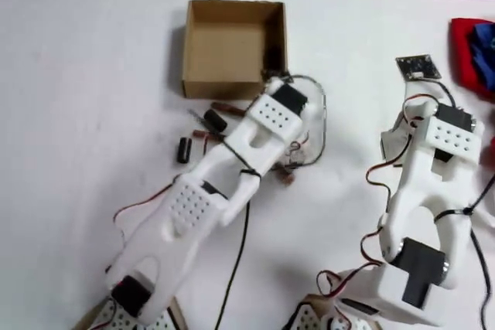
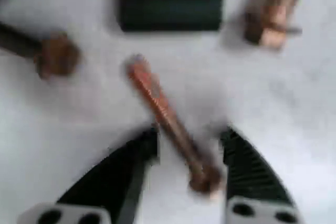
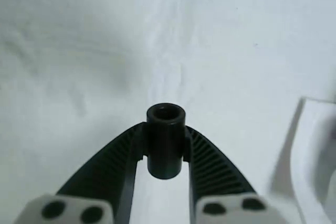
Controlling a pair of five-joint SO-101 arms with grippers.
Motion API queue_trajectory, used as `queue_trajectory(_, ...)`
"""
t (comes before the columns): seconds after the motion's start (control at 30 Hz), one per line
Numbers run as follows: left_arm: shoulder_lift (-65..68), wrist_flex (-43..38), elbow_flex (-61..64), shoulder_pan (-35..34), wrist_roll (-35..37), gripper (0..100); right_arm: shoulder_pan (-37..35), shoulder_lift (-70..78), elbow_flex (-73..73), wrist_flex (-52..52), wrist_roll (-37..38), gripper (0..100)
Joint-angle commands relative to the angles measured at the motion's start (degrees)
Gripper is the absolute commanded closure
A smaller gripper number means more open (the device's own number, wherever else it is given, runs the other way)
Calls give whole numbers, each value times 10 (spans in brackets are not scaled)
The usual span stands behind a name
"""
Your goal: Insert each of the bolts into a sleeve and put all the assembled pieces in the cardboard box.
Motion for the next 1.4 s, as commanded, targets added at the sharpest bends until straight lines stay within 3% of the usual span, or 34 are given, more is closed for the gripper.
queue_trajectory(0.0,6,7,-8,2,-2,789,3,-31,-4,-6,4,978)
queue_trajectory(0.3,2,20,22,-3,-25,804,7,-31,-4,-5,4,978)
queue_trajectory(0.47,1,20,70,-4,-145,980,7,-31,-4,-4,4,978)
queue_trajectory(0.63,-8,21,111,-5,-327,976,7,-31,-4,-4,4,978)
queue_trajectory(0.73,-44,21,153,-46,-450,976,7,-31,-4,-4,4,978)
queue_trajectory(1.17,-300,18,418,-280,-1220,976,1,-32,-4,-7,4,978)
queue_trajectory(1.27,-323,12,436,-303,-1325,976,-6,-32,-4,-6,4,978)
queue_trajectory(1.37,-323,11,426,-332,-1382,976,-10,-32,-4,-5,4,978)
